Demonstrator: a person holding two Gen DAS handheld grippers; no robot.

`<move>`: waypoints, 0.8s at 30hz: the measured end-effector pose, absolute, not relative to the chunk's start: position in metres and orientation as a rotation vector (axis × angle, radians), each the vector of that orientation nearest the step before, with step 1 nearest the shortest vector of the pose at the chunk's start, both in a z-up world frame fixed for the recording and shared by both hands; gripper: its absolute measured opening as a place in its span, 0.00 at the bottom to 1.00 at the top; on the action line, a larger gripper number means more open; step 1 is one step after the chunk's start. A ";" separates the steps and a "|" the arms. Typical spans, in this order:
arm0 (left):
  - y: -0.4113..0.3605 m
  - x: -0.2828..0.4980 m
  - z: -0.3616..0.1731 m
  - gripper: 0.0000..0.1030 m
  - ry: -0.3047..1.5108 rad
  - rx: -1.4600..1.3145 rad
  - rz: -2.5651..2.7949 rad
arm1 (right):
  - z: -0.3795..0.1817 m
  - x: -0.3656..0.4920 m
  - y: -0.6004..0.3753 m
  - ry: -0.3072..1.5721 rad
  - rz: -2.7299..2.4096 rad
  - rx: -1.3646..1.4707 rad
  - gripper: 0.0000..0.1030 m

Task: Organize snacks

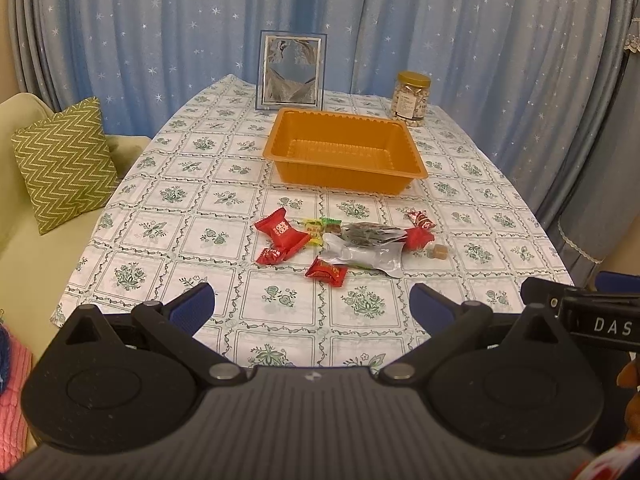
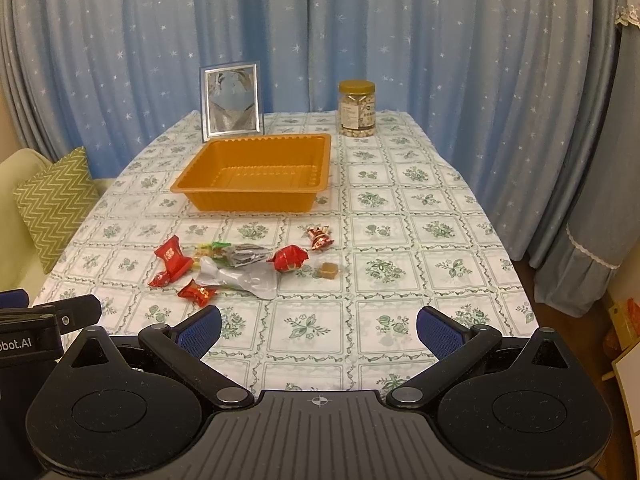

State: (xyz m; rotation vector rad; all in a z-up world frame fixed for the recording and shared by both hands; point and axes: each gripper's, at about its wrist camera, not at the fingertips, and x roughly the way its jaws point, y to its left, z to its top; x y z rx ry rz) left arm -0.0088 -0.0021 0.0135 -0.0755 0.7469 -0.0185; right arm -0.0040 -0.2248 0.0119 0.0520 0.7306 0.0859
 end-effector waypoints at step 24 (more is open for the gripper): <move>-0.004 -0.006 0.007 1.00 0.759 -0.084 -0.023 | 0.010 -0.004 -0.226 0.729 0.078 0.057 1.00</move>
